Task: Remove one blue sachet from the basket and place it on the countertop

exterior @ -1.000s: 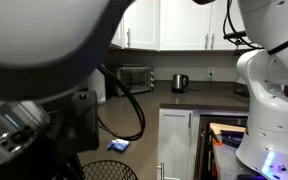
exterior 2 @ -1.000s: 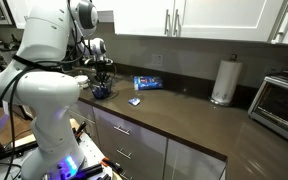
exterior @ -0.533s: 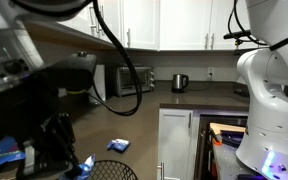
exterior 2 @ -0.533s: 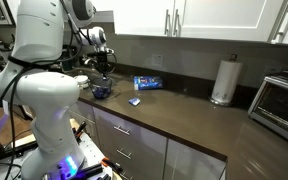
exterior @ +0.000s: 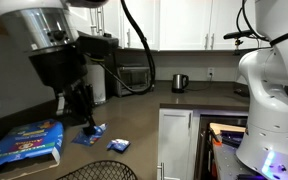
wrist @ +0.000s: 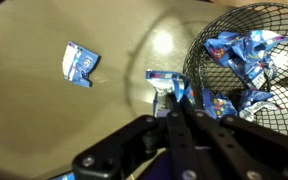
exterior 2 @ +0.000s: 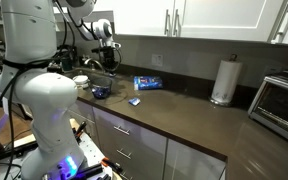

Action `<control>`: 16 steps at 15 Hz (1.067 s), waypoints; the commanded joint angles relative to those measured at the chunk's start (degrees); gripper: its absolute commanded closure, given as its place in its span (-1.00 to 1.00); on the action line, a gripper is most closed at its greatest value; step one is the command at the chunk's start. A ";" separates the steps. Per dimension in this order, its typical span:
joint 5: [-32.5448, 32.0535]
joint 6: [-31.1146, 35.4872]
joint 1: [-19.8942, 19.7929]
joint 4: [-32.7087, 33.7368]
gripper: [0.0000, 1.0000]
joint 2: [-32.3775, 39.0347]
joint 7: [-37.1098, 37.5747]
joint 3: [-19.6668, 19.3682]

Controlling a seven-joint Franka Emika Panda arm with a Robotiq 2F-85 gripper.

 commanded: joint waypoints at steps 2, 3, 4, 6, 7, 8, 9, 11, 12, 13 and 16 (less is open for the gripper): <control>1.31 9.02 -3.19 -12.08 0.88 -7.93 4.21 0.76; 1.26 11.38 -3.73 -14.27 0.87 -9.08 5.32 0.67; 1.76 13.84 -4.50 -16.91 0.84 -10.67 6.61 0.43; 1.97 17.52 -6.08 -20.79 0.84 -12.84 8.73 -0.06; 1.93 19.15 -6.95 -22.37 0.83 -13.53 9.44 -0.30; 2.25 20.61 -8.05 -24.04 0.83 -14.46 9.60 -0.69; 2.60 22.07 -9.03 -25.37 0.83 -14.99 9.47 -1.03; 2.92 24.48 -11.04 -27.29 0.81 -15.54 9.27 -1.86; 2.86 25.55 -11.98 -27.74 0.76 -15.48 9.23 -2.27; 2.50 26.70 -12.88 -27.89 0.67 -15.09 8.86 -2.70; 2.10 28.38 -14.95 -27.31 0.71 -13.79 8.48 -3.86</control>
